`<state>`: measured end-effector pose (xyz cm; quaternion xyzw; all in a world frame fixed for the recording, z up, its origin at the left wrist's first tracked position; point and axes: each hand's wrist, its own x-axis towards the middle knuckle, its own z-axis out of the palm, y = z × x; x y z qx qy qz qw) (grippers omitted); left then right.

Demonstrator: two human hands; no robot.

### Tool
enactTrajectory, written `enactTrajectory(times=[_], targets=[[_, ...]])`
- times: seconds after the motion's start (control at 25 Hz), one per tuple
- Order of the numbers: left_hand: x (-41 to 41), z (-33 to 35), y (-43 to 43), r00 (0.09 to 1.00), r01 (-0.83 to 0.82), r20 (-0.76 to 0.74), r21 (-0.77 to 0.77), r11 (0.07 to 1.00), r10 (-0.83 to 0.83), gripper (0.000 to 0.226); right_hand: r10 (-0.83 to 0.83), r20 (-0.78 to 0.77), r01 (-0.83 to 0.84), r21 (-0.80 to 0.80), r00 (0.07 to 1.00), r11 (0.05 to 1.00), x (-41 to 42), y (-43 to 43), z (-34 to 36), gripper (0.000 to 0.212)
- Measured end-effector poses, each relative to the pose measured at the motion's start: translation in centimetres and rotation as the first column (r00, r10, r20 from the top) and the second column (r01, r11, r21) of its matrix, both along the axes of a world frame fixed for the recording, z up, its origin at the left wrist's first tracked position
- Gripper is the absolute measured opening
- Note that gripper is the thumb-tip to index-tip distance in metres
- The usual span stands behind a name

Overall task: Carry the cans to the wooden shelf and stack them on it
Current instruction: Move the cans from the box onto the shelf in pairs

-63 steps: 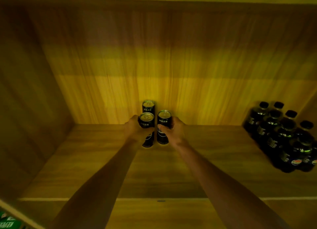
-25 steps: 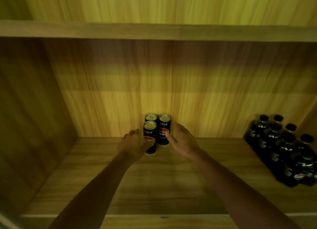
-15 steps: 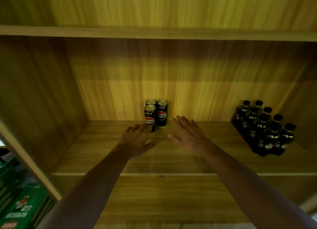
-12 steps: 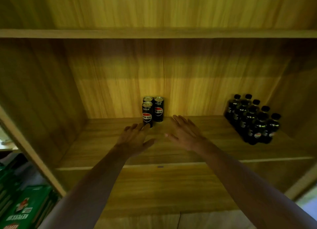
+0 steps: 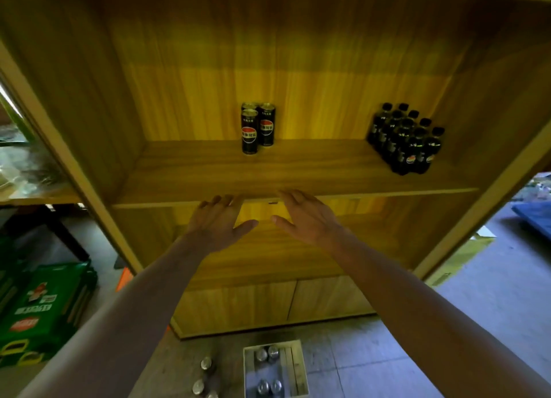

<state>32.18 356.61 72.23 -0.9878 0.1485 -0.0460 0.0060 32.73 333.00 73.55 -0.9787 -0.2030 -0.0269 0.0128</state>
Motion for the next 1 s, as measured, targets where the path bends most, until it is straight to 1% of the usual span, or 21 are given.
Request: enactTrajectory(times=[0.12, 0.2, 0.28, 0.36, 0.48, 0.64, 0.76, 0.88, 0.92, 1.0], targets=[[-1.9, -2.6, -0.1, 1.000, -0.017, -0.021, 0.026, 1.000, 0.017, 0.090, 0.041, -0.026, -0.041, 0.004, 0.999, 0.999, -1.8, 0.6, -3.2, 0.075], [-2.7, -5.7, -0.7, 0.998, -0.028, -0.054, 0.000, 1.000, 0.028, 0.087, 0.054, -0.048, -0.053, 0.011, 0.997, 0.999, -2.3, 0.4, -6.1, 0.075], [-3.6, -9.8, -1.9, 0.994, -0.042, -0.104, -0.011, 0.999, 0.040, 0.084, 0.058, -0.096, -0.058, 0.004, 0.994, 0.998, -2.4, -0.3, -10.3, 0.076], [-4.5, -15.6, -3.2, 0.982, -0.051, -0.183, -0.008, 0.999, 0.049, 0.081, 0.045, -0.160, -0.046, -0.003, 0.986, 0.999, -2.9, -1.4, -16.4, 0.077], [-6.2, -26.1, -4.8, 0.959, -0.055, -0.279, -0.009, 0.998, 0.050, 0.079, 0.022, -0.234, -0.024, -0.007, 0.972, 1.000, -4.4, -3.5, -27.4, 0.077], [-9.0, -44.3, -6.6, 0.928, -0.056, -0.371, -0.019, 0.998, 0.045, 0.080, 0.002, -0.325, 0.007, 0.029, 0.946, 1.000, -7.9, -5.6, -45.5, 0.073], [-10.4, -58.4, -7.0, 0.922, -0.063, -0.385, -0.044, 0.997, 0.041, 0.084, -0.018, -0.342, 0.026, 0.020, 0.940, 0.999, -9.6, -6.0, -59.8, 0.074], [-10.4, -70.2, -7.4, 0.911, -0.108, -0.406, -0.068, 0.992, 0.071, 0.091, -0.033, -0.359, 0.041, 0.014, 0.933, 0.999, -9.7, -5.9, -71.7, 0.076], [-10.5, -73.9, -7.5, 0.908, -0.116, -0.411, -0.068, 0.991, 0.079, 0.088, -0.031, -0.354, 0.038, 0.014, 0.935, 0.999, -9.6, -5.9, -75.3, 0.077], [-10.1, -79.2, -7.6, 0.914, -0.129, -0.397, -0.086, 0.988, 0.085, 0.076, -0.031, -0.338, 0.036, 0.008, 0.941, 0.999, -9.2, -6.0, -80.5, 0.079]])
